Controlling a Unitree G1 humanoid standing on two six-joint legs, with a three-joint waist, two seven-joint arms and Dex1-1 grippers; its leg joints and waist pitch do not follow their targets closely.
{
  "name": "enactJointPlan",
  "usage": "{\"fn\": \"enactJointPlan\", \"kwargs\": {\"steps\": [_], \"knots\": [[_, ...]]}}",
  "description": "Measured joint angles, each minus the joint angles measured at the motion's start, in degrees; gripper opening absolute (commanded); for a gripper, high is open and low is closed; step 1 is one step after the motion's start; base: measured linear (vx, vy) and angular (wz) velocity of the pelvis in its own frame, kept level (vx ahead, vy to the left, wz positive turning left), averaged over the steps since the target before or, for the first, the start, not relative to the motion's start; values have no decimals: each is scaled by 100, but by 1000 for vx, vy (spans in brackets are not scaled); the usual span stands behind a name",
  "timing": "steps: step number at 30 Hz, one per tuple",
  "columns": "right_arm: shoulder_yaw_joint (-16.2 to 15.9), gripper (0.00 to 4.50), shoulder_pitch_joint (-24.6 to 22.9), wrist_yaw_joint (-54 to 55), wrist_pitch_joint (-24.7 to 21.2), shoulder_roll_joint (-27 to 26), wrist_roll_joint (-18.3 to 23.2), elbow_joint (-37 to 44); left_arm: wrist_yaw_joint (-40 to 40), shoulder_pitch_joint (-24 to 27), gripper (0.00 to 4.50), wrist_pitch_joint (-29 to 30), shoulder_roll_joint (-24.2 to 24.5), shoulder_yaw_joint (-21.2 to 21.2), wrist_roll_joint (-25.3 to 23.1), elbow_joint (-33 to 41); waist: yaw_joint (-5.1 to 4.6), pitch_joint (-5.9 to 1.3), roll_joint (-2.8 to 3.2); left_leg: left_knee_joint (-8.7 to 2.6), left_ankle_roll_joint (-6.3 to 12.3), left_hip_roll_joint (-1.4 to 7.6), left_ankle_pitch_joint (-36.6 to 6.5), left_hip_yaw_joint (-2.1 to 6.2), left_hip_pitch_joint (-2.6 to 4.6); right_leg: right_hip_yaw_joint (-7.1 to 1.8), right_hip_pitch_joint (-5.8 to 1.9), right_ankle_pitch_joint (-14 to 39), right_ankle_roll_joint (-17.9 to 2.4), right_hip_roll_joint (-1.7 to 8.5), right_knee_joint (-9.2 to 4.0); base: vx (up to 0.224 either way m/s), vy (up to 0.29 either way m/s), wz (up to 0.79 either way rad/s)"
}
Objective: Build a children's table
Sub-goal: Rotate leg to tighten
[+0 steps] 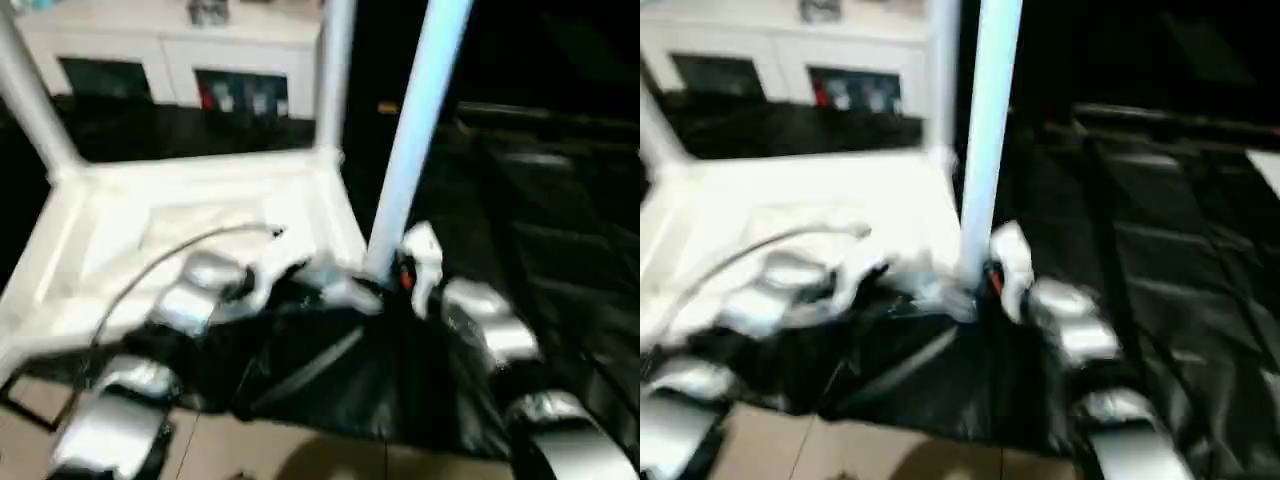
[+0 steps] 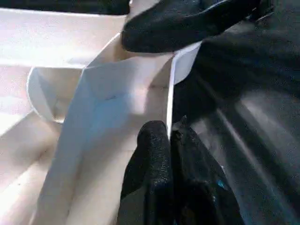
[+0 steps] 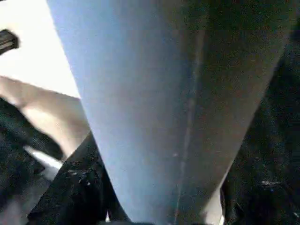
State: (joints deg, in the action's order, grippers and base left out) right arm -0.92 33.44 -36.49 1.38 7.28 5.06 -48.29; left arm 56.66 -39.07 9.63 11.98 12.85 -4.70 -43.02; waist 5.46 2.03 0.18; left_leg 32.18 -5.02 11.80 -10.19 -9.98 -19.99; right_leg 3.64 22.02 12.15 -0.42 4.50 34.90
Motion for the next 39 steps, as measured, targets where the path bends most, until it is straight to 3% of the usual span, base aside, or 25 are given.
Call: {"fn": "enactJointPlan", "kwargs": {"steps": [3,7,8,16,28,38,39], "knots": [[179,256,99,1000,17,-251,-56,-83,-523,-128,0,-41,-260,-46,-69,-183,-1,-5,20,-3,0,1,0,0,2,1,7,-9,-14,0,3,0,0,0],[214,256,95,1255,188,-313,-107,-116,-631,-131,0,-177,-320,-61,-85,-228,4,-8,27,-20,7,0,-6,-1,-9,3,7,6,0,0,-7,0,0,0],[229,312,97,1267,224,-327,-109,-145,-632,-131,0,-209,-320,-61,-104,-233,5,-8,27,-21,8,0,-6,-1,-9,3,7,6,0,0,-7,0,0,0],[170,384,70,916,388,-261,-169,-194,-586,-115,0,-420,-283,-34,-167,-264,-20,-3,22,-10,8,1,-6,0,-10,2,7,4,0,0,-9,0,0,0],[-443,384,-335,-2516,312,683,157,431,1315,287,0,-475,409,164,165,354,42,-1,25,-28,11,11,-7,-1,-11,16,10,31,-17,-6,4,0,0,0],[-861,311,-422,-3931,-246,1003,263,970,2306,396,0,-428,861,318,291,631,128,4,11,-26,10,11,-7,1,-9,17,10,31,-17,-6,6,0,0,0],[-878,286,-423,-4000,-273,1013,265,989,2351,398,0,-427,877,332,301,638,132,5,9,-25,10,11,-7,1,-10,17,10,31,-17,-6,6,0,0,0]]}}
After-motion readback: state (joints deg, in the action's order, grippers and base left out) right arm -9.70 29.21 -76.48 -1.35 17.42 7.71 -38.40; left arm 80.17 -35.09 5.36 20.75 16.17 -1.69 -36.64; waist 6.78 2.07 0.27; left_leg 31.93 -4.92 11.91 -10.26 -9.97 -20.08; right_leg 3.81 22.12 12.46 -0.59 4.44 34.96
